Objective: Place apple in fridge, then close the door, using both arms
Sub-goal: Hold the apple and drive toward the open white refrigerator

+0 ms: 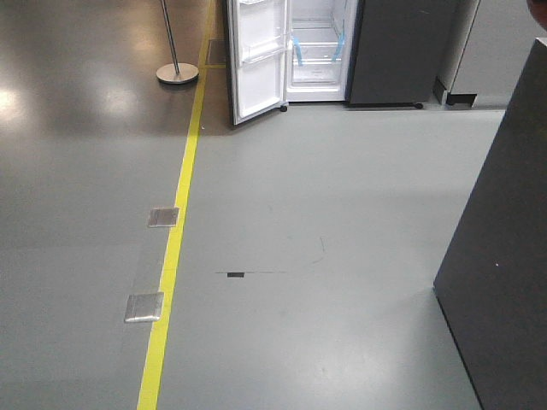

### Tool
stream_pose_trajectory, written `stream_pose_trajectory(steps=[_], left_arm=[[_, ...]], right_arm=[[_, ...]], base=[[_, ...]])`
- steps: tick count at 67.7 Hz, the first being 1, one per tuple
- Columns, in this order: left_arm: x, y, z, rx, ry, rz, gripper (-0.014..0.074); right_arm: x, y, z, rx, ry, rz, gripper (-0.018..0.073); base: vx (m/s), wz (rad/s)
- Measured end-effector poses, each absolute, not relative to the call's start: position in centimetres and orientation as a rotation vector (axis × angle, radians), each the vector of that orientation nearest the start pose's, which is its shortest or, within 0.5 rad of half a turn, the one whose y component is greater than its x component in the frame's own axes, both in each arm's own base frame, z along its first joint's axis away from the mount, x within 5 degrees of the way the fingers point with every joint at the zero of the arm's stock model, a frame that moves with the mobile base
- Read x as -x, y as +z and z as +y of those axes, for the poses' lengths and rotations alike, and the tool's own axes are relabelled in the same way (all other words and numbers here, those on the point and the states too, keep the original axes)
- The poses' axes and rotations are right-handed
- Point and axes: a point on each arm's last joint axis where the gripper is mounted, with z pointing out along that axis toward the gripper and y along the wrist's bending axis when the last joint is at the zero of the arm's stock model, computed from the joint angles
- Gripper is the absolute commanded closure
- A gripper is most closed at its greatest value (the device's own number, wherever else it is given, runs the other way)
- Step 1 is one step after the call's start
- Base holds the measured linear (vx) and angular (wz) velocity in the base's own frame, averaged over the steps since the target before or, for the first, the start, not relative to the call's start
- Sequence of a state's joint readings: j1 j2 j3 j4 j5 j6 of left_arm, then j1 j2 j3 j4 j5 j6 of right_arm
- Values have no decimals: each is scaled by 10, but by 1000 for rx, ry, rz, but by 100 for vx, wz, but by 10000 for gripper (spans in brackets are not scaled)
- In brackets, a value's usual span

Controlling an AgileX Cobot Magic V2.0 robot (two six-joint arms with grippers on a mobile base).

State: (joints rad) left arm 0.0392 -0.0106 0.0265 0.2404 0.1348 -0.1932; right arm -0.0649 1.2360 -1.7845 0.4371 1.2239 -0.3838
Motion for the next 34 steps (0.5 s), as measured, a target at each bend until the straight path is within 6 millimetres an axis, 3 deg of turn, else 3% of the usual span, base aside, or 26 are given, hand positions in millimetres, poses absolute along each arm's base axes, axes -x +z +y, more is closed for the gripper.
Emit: stream_pose_trajectory(steps=[34], left_arm=[[-56, 193, 5, 20, 91, 1631, 604]], right_arm=[[-205, 525, 23, 406, 258, 2046, 468]], base=[[31, 2]])
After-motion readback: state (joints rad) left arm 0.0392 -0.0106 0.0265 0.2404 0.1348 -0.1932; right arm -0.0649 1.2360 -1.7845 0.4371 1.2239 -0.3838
